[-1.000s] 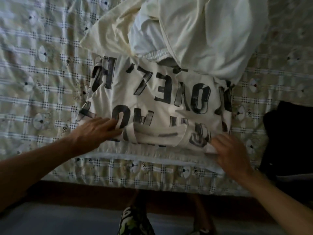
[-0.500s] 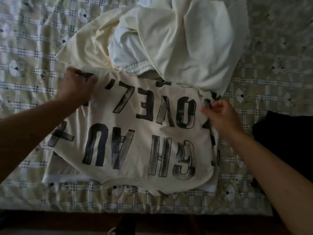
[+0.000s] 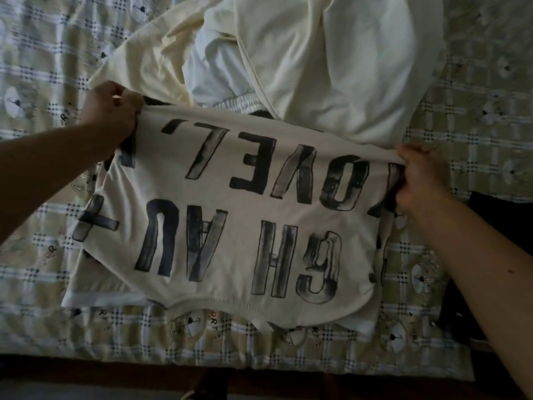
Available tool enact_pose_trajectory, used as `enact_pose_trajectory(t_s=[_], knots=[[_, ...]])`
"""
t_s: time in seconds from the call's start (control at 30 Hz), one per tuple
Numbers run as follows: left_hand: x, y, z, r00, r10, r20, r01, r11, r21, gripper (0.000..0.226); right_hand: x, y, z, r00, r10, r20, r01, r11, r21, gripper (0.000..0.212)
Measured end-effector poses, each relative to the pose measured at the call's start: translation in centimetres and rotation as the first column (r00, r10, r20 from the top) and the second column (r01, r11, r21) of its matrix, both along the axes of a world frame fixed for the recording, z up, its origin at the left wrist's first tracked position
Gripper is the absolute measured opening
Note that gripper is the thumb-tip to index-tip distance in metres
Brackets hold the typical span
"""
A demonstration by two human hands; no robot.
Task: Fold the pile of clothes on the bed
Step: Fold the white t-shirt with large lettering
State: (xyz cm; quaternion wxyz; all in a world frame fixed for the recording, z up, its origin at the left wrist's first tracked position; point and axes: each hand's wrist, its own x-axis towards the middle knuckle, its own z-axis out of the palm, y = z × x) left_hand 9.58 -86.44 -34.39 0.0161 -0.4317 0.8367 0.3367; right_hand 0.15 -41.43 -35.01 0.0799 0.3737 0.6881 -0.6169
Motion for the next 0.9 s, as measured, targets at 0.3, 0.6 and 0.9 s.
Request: enact_pose_trajectory(t_s=[0.3, 0.6, 0.9], knots=[[-0.4, -0.2, -0.8, 1.0, -0.003, -0.002, 0.003, 0.976, -0.218, 0.042, -1.6, 0.7, -0.7, 0.994, -0.065, -0.086, 0.085, 0.963, 0.254, 0.018], [2.4, 11.8, 1.5, 0.841, -0.53, -0.106, 0.438, 0.783, -0.442, 0.057, -1.2, 2.4, -0.8, 0.996, 0.093, 0.014, -0.09, 0.903, 0.421, 0.078], [12.5, 34.0, -4.0, 0.304, -0.94, 0.154, 0.952, 0.296, -0.07, 0.095, 3.3, 4.4, -3.3, 0.842, 0.517, 0.151, -0.536, 0.834, 0.134, 0.112]])
